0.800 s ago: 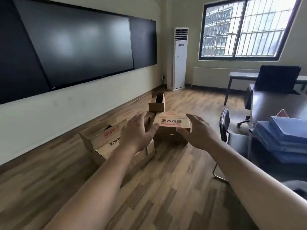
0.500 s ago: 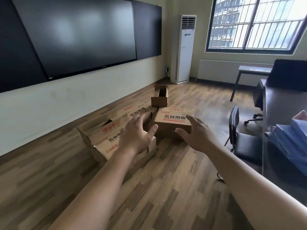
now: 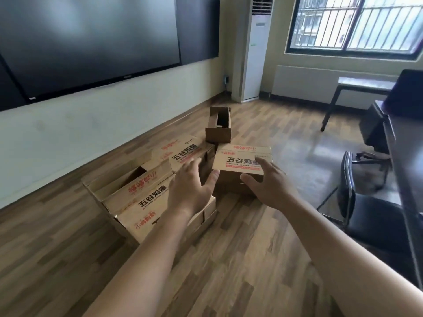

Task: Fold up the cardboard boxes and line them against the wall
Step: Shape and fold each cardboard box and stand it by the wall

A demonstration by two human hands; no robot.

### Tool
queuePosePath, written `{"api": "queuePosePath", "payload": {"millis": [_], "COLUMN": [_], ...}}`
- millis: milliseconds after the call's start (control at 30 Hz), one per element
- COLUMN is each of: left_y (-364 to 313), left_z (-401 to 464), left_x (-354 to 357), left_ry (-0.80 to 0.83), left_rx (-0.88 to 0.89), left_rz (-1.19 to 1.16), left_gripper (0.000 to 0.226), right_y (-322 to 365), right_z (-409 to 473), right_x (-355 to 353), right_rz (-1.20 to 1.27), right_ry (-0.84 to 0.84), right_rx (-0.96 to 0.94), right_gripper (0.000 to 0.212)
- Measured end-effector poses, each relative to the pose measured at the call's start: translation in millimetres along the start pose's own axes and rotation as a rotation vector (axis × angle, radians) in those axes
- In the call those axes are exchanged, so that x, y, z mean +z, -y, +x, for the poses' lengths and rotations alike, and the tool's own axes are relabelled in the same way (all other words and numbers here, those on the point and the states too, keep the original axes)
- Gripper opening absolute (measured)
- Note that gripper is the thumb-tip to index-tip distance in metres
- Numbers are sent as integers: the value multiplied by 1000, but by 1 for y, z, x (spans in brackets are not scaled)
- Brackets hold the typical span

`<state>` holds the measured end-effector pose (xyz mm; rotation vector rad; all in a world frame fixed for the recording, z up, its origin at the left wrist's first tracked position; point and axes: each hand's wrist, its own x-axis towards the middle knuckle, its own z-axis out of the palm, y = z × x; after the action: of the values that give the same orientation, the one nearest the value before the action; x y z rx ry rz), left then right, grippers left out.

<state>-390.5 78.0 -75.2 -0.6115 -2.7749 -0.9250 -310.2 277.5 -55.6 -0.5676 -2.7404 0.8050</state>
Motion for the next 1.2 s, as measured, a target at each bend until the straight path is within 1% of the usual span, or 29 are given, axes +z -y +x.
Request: {"api": "queuePosePath", "payload": {"millis": [167,400,467,667,767,867,1033,1133,1200], "left_y": [-3,-29,-47,-89,-99,-100,-79,-59,-41], "left_z": [78,209,261,401,460,518,627,712,788], "left_x": [61,156,185,243,274,314,410,480,538], "left_ry": [94,137,174,171,181,210,229,245,259], "left_rx": [-9,-11,-16,-35,-57,-125,-200,-233,-306], "left_rz": [-72,-63,-62,-58,-64,-102,-147,-165,-194], "left_gripper": [80,69,68,64,62,62,63,67,71], "right_y": [-38,-116,-147,-210,-232,-260,-323,-362,-395], "right_z": [78,213,268,412,476,542,671,772,865], "right_x": [10,27,24,2,-7,-5,27,54,83], "right_rz": [24,54,89,119,78,36,-58,-109,-145], "right_ry": [28,66,94,165,201,254,349,383,422], "right_rx": [96,158,171,230,227,246,295,310,338], "right_gripper": [76,75,75,74,73,67,64,65,67]}}
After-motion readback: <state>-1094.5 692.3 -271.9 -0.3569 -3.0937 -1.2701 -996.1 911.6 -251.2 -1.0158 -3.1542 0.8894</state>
